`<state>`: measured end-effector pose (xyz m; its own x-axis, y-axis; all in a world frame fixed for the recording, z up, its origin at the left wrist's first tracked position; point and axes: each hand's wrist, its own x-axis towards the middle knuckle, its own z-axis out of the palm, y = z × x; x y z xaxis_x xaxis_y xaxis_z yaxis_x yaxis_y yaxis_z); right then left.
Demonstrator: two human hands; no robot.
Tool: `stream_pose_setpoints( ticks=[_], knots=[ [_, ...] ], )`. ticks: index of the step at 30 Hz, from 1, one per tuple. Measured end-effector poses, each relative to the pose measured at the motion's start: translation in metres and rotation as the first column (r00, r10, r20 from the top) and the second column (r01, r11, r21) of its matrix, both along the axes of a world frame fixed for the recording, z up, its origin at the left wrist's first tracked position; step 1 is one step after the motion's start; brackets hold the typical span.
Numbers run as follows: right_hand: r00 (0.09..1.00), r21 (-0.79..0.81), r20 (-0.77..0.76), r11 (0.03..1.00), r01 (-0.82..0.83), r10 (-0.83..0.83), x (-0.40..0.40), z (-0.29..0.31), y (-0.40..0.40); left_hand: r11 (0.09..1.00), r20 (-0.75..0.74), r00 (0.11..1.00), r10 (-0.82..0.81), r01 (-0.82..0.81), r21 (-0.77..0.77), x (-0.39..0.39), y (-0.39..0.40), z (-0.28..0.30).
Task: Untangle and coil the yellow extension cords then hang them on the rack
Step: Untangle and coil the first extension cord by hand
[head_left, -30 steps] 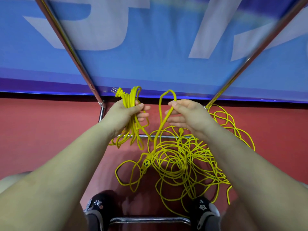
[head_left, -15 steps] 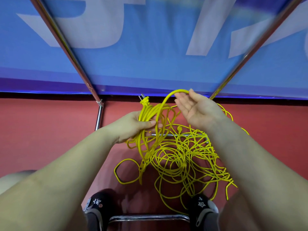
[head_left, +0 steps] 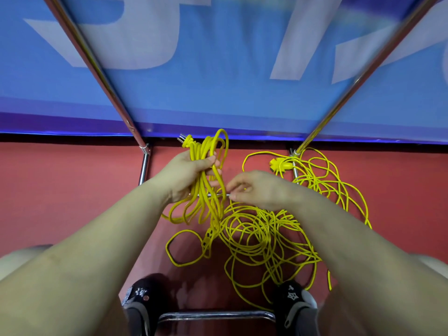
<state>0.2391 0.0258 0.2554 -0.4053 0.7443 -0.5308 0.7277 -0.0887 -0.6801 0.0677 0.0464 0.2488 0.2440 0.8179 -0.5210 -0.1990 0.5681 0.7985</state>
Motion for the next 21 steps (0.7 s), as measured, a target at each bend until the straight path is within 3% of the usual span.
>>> stream_pose_setpoints(
  ticks=[3,9,16,21],
  knots=[
    [0.999,-0.032,-0.047,0.999,0.008,-0.009,-0.003,-0.002,-0.003,0.999,0.037,0.999,0.038,-0.037,-0.012,-0.002,0.002,0.001],
    [0.995,0.076,-0.070,0.994,0.081,-0.076,-0.008,-0.008,-0.003,1.000,0.070,0.997,0.027,-0.026,-0.007,0.000,0.004,0.000],
    [0.946,0.040,-0.263,0.977,0.210,-0.192,-0.013,0.002,0.001,1.000,0.129,0.992,0.003,-0.002,-0.007,0.003,0.002,-0.001],
    [0.954,0.065,-0.222,0.973,0.220,-0.201,-0.013,0.008,0.001,0.999,0.140,0.990,0.023,-0.019,-0.031,0.004,0.002,-0.002]
  ],
)
